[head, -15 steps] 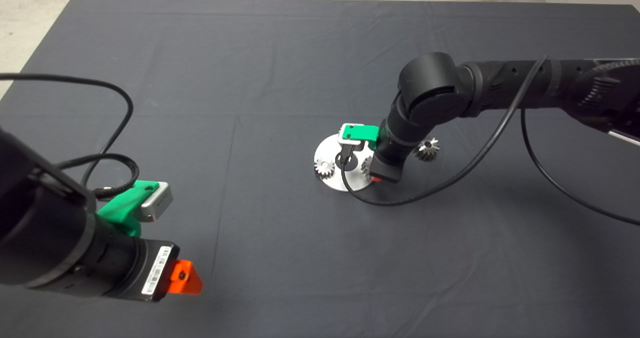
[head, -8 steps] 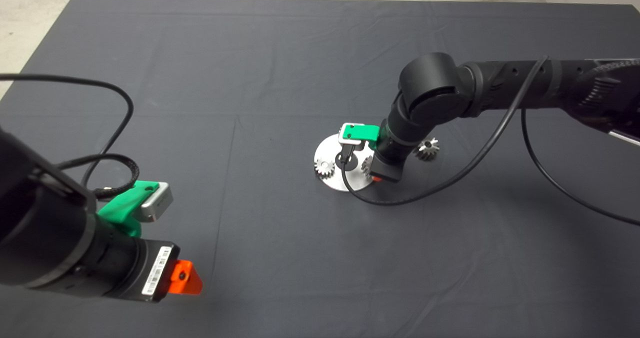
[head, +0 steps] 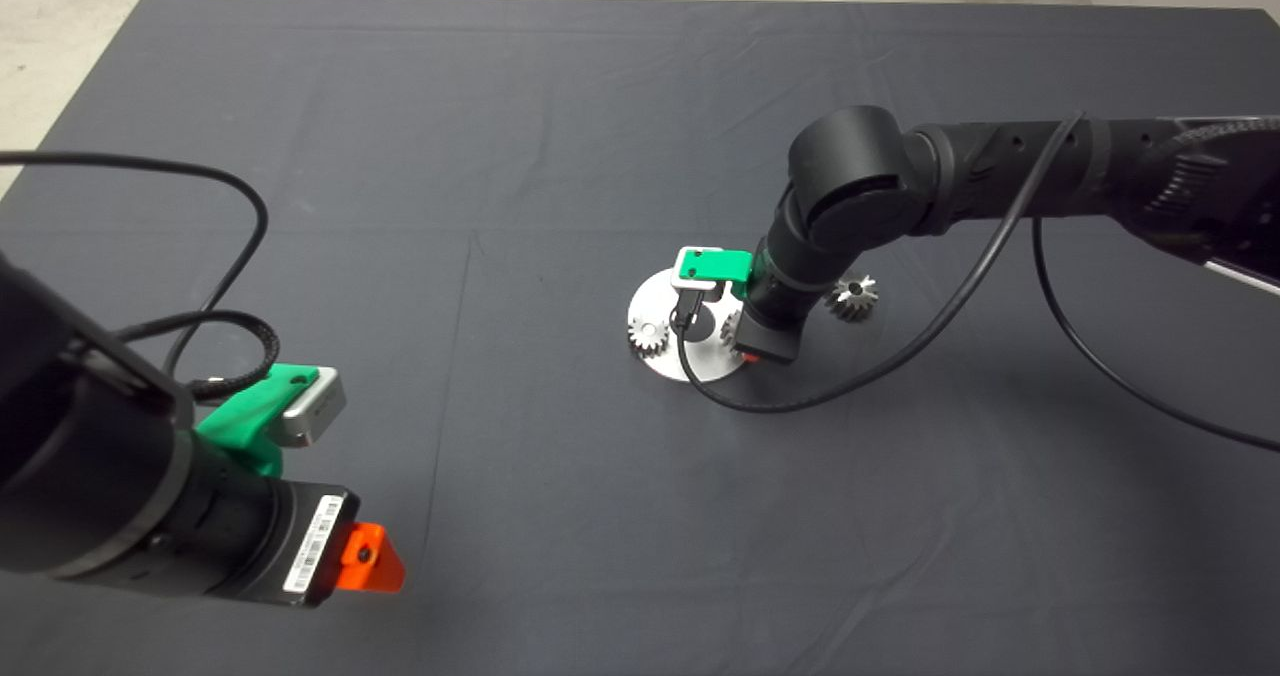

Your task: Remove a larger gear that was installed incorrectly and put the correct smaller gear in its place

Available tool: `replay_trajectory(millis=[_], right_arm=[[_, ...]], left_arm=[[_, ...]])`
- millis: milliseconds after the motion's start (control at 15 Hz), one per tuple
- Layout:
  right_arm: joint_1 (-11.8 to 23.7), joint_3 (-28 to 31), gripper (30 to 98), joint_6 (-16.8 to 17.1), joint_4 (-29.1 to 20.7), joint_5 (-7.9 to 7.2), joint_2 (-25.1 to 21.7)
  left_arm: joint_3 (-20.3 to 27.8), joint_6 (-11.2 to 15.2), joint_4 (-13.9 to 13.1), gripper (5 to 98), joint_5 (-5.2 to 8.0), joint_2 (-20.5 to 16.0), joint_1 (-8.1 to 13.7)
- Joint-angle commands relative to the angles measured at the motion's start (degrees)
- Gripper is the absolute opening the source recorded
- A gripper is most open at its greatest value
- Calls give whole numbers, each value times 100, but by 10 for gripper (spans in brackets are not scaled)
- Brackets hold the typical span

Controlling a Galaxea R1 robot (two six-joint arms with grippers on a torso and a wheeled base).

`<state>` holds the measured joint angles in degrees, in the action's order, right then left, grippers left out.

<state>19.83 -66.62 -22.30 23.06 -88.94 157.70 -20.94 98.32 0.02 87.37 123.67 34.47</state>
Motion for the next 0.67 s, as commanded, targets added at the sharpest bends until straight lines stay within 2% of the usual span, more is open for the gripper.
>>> replay_trajectory(millis=[0, 600], right_arm=[[126, -69, 387, -20, 365, -606, 161], [118, -8, 387, -38, 357, -606, -234]], left_arm=[[74, 3, -108, 979, 52, -5, 33], [74, 3, -108, 979, 52, -5, -37]])
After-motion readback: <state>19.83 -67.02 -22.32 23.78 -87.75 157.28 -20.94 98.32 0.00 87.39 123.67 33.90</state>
